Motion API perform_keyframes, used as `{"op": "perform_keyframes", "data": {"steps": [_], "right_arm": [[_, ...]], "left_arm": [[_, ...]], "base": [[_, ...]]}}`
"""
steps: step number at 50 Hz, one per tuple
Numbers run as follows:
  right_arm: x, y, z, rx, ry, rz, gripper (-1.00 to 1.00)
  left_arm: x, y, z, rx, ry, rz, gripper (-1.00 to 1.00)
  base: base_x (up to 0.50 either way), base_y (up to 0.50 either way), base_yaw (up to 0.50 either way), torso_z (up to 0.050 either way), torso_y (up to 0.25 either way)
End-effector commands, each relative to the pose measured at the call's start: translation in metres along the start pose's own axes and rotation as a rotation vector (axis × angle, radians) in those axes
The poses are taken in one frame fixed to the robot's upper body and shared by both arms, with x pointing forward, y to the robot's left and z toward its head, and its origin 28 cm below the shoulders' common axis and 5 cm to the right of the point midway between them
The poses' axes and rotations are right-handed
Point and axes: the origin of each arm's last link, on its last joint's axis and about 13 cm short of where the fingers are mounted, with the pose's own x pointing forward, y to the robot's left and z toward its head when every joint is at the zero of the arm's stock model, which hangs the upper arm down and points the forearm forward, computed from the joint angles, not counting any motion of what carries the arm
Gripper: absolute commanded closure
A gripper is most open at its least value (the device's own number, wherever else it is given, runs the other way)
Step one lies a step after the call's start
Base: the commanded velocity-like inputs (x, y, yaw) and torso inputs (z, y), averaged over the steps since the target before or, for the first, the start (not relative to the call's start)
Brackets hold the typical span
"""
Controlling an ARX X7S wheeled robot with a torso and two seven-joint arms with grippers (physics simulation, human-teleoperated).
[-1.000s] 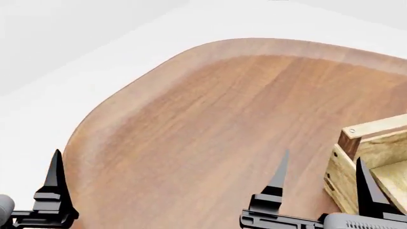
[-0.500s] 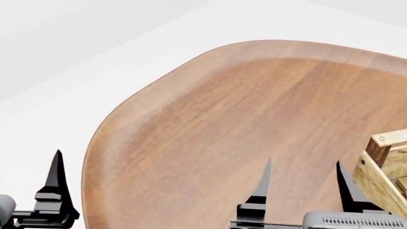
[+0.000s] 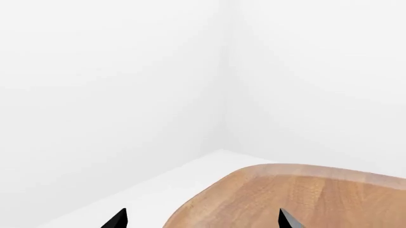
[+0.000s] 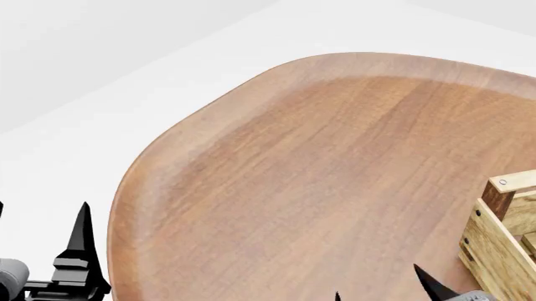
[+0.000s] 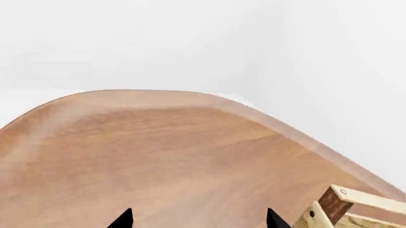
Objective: Pick up the salad dressing and put it in the tray.
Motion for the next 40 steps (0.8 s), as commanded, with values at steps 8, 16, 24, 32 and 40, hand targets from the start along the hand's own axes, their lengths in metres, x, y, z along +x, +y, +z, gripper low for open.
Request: {"op": "perform_keyframes", "data": {"steps": [8,16,24,32,40], "right_arm": [[-0.02,-0.014,-0.022,-0.179,0.152,0.178,-1.0],[-0.03,-0.009,-0.027,-0.204,0.136,0.264,-1.0],[-0.036,-0.001,-0.027,-0.18,0.106,0.319,-1.0],[-0.028,0.01,-0.041,-0.097,0.066,0.347,-1.0],[-0.021,0.019,-0.062,-0.013,0.071,0.34,-1.0]], "left_arm": [[0.0,-0.001,0.0,0.007,0.003,-0.006,-1.0],[0.0,-0.001,-0.001,0.007,0.006,-0.007,-1.0],[-0.001,-0.001,-0.002,0.009,0.007,-0.008,-1.0],[-0.001,-0.001,-0.002,0.009,0.007,-0.008,-1.0],[-0.001,-0.001,-0.002,0.01,0.008,-0.005,-1.0]], "base": [[0.0,0.0,0.0,0.0,0.0],[0.0,0.0,0.0,0.0,0.0],[0.0,0.0,0.0,0.0,0.0],[0.0,0.0,0.0,0.0,0.0],[0.0,0.0,0.0,0.0,0.0]]}}
